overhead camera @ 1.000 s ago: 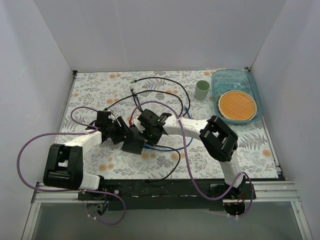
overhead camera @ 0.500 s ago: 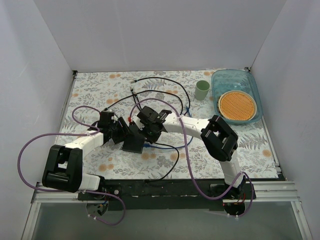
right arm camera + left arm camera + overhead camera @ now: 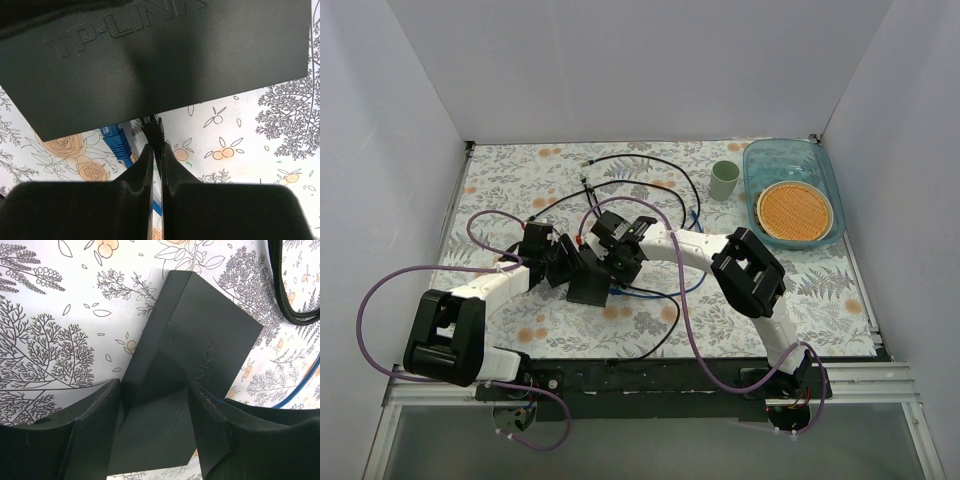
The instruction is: Insert the plug into the switch port
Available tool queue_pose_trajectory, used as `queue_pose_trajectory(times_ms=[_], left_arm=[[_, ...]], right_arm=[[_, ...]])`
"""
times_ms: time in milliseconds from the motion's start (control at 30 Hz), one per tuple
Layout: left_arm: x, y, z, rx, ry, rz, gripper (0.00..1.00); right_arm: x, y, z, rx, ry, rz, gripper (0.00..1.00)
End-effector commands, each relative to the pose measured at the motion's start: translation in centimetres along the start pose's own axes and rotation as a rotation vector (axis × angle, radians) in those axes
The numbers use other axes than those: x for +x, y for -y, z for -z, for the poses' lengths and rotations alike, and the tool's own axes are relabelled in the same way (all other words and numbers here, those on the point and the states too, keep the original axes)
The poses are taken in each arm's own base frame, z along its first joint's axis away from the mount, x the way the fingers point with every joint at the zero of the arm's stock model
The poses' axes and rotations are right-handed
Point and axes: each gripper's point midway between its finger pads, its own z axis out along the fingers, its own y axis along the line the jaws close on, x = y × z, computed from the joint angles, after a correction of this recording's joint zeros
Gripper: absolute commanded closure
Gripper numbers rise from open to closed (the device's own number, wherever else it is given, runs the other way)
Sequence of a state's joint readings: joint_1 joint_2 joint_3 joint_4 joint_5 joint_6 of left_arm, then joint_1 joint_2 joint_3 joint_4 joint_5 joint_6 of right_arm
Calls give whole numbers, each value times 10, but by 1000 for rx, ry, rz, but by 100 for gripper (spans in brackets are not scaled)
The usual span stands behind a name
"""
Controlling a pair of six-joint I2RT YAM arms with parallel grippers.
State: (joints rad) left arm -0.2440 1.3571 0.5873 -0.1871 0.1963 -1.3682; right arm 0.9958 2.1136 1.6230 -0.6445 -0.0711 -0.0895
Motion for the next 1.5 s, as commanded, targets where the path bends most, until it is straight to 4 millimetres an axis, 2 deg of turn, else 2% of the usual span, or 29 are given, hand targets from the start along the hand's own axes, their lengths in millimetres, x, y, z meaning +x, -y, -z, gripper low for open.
queue_pose_trajectory(times_ms=[0, 200, 333, 467, 500, 533, 600, 633, 700, 733, 767, 833, 867, 933, 967, 1067, 1167, 1267, 1300, 1333, 1367, 1400, 1433, 1467], left_arm=[[56, 55, 18, 239, -248, -12, 46], [68, 54, 19, 239, -273, -12, 45], [63, 45, 19, 185, -236, -8, 37], [53, 38, 15, 111, -201, -7, 29], [52, 34, 14, 85, -203, -6, 28], [43, 35, 13, 64, -172, -16, 28], [41, 28, 8, 13, -174, -13, 26], [33, 24, 6, -17, -148, -14, 26], [27, 12, 2, -65, -145, 4, 26], [23, 7, 1, -86, -136, 12, 26], [20, 3, 1, -95, -132, 15, 25], [10, -4, 2, -110, -109, 41, 25], [6, -4, 3, -105, -101, 38, 25], [-3, -6, 7, -103, -80, 45, 25], [-5, -6, 9, -107, -77, 44, 25], [-11, -5, 15, -110, -59, 38, 25], [-17, -4, 20, -113, -42, 41, 24], [-26, 0, 26, -104, -12, 47, 24], [-28, 1, 27, -101, -6, 48, 24], [-31, 3, 30, -95, 4, 47, 24], [-33, 5, 32, -91, 10, 45, 23], [-37, 6, 34, -84, 19, 47, 23], [-41, 10, 37, -72, 27, 36, 23], [-44, 13, 39, -64, 33, 31, 22]], right_arm=[[-132, -42, 31, -151, 493, 106, 99], [-137, -43, 30, -153, 505, 103, 99], [-133, -41, 30, -143, 493, 102, 99], [-120, -39, 31, -131, 472, 101, 99], [-112, -40, 30, -131, 458, 99, 99], [-109, -40, 30, -132, 450, 104, 99], [-99, -40, 32, -129, 431, 107, 98], [-87, -40, 27, -129, 403, 102, 98], [-77, -37, 30, -112, 390, 99, 94], [-62, -37, 24, -112, 359, 95, 90], [-58, -36, 25, -108, 354, 94, 84], [-50, -36, 28, -102, 347, 92, 78], [-41, -34, 25, -90, 325, 87, 71], [-32, -30, 28, -63, 306, 78, 66], [-26, -25, 26, -37, 288, 73, 60], [-19, -13, 31, 33, 275, 59, 48], [-20, 8, 43, 115, 284, 20, 36], [-27, 29, 63, 148, 335, -56, 33], [-36, 34, 76, 148, 381, -80, 32], [-38, 48, 85, 154, 407, -123, 31], [-42, 48, 91, 113, 436, -153, 31], [-51, 53, 104, 106, 486, -169, 31], [-54, 67, 113, 106, 515, -216, 30], [-58, 67, 122, 77, 543, -222, 30]])
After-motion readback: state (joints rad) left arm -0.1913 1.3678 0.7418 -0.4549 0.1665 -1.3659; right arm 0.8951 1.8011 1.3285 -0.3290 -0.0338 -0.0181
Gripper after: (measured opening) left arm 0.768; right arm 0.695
